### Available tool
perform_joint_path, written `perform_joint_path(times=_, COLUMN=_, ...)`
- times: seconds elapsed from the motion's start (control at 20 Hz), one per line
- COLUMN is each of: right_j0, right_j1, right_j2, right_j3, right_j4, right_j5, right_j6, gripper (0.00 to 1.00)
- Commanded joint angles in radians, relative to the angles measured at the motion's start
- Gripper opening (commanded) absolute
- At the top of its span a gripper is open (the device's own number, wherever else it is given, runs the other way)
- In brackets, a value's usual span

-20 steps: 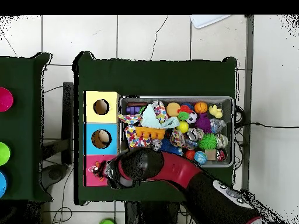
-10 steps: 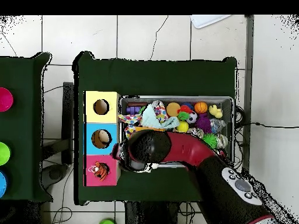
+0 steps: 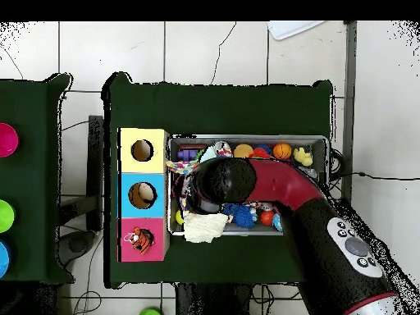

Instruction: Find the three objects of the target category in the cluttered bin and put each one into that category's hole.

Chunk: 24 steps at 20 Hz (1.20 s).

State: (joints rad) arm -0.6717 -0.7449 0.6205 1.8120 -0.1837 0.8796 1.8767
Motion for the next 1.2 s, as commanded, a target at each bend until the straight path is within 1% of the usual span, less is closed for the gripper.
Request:
perform_joint_path(times=0.05, right_j0=-0.005, right_j1=0.064, right_j2=-0.038, right_j3=-0.239, right_j4=-0.1, right_j5=0.222, right_j6=-0.154, gripper=1.0)
perform_joint_path(times=0.45, right_j0=-0.012, right_j1=0.123, right_j2=-0.022, right_j3=-0.401, right_j4=-0.231, right_j5=0.289, right_j6=-0.253, gripper=1.0)
perform_joint_path(times=0.65, right_j0=-0.021, right_j1=0.136, right_j2=-0.007, right_j3=-0.474, right_j4=-0.288, right_j5=0.346, right_j6=-0.322, gripper=1.0)
perform_joint_path(times=1.0, right_j0=-0.025, right_j1=0.18, right_j2=0.009, right_j3=-0.615, right_j4=-0.414, right_j5=0.386, right_j6=-0.457, gripper=1.0)
perform_joint_path(times=1.2, right_j0=-0.028, right_j1=0.205, right_j2=0.015, right_j3=-0.693, right_j4=-0.472, right_j5=0.405, right_j6=-0.529, gripper=1.0)
